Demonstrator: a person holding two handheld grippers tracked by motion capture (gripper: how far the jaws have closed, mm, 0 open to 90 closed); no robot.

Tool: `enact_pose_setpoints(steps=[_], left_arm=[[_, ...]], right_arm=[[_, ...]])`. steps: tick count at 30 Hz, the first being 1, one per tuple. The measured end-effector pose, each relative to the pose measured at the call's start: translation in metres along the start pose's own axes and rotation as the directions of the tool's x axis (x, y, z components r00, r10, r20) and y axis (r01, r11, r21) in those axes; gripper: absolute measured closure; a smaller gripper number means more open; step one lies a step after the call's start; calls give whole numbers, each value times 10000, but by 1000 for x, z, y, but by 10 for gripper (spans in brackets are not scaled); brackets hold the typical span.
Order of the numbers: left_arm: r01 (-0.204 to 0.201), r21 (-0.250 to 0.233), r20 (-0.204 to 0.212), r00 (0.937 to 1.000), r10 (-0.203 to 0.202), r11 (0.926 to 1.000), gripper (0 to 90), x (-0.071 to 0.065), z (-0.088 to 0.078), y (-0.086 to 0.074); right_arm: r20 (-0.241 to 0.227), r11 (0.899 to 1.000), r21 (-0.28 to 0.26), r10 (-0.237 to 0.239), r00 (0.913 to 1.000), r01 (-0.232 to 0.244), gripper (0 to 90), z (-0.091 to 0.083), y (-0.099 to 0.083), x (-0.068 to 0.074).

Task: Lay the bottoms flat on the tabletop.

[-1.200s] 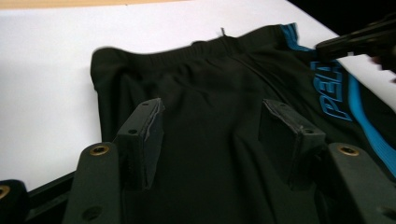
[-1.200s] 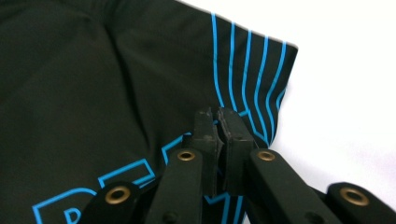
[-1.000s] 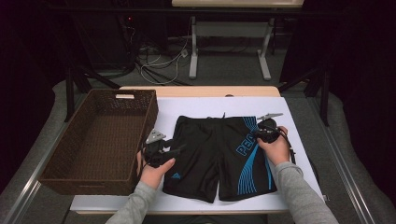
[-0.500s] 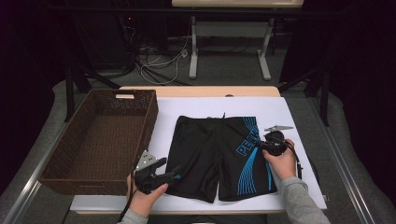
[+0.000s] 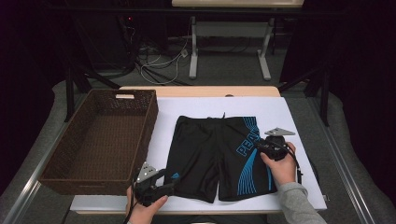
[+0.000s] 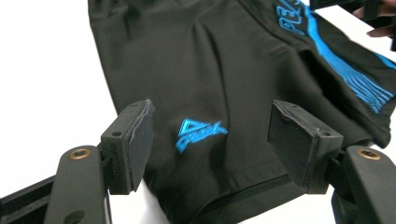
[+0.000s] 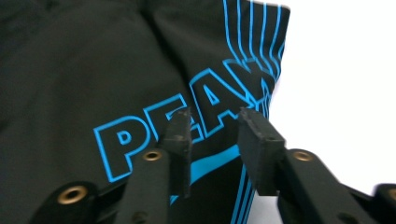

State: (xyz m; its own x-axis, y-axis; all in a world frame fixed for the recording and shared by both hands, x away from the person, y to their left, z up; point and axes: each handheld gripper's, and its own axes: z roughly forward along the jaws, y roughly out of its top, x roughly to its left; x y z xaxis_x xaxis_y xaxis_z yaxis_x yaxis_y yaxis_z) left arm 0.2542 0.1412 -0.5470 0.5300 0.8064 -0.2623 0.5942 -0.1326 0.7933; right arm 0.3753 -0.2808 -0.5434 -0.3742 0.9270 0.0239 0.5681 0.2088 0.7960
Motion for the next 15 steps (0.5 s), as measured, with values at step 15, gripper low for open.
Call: enact_pose_setpoints(steps=[15], left_arm=[[1271,-92,-1170,9849,-1273,9918,365,5,3,-13]], right_arm=[[-522,9931,-967,-717,9961,664,485,-15,10,20]])
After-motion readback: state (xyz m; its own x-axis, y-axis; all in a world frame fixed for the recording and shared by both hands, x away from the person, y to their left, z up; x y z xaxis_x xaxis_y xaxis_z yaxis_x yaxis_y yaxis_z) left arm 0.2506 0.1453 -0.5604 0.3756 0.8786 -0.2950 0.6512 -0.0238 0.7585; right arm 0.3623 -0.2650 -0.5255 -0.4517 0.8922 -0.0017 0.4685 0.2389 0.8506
